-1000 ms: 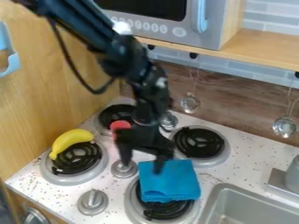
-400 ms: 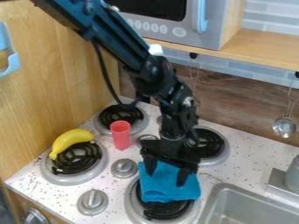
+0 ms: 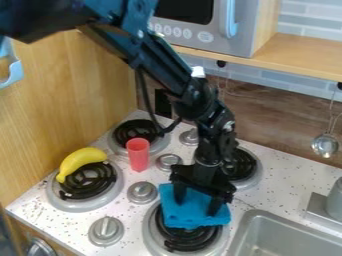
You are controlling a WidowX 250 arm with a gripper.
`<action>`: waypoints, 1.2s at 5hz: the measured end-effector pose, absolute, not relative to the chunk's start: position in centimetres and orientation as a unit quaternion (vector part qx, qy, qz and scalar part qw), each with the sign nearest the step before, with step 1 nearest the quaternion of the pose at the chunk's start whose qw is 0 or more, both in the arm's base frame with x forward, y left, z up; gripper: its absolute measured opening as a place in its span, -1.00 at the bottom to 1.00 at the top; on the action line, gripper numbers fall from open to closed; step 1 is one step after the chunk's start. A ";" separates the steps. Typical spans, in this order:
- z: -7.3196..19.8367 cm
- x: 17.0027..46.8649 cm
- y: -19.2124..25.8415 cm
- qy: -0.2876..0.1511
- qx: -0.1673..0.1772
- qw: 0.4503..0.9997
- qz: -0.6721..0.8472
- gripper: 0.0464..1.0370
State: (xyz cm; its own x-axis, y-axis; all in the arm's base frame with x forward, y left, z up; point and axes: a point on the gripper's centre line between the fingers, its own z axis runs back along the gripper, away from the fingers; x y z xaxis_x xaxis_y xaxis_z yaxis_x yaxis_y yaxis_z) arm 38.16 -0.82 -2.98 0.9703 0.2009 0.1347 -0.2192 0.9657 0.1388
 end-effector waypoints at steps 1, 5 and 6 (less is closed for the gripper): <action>-3.1 39.5 -1.0 -0.063 0.076 0.989 0.110 0.93; -4.5 41.2 -6.0 -0.066 0.056 0.994 0.063 0.93; -4.7 40.0 -6.3 -0.061 0.060 0.995 0.044 0.93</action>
State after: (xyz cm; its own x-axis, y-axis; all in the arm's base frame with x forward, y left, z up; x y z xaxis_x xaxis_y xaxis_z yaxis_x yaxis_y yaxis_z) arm 39.98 -6.27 -4.67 0.9887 0.0810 0.1263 -0.0957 0.9888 0.1145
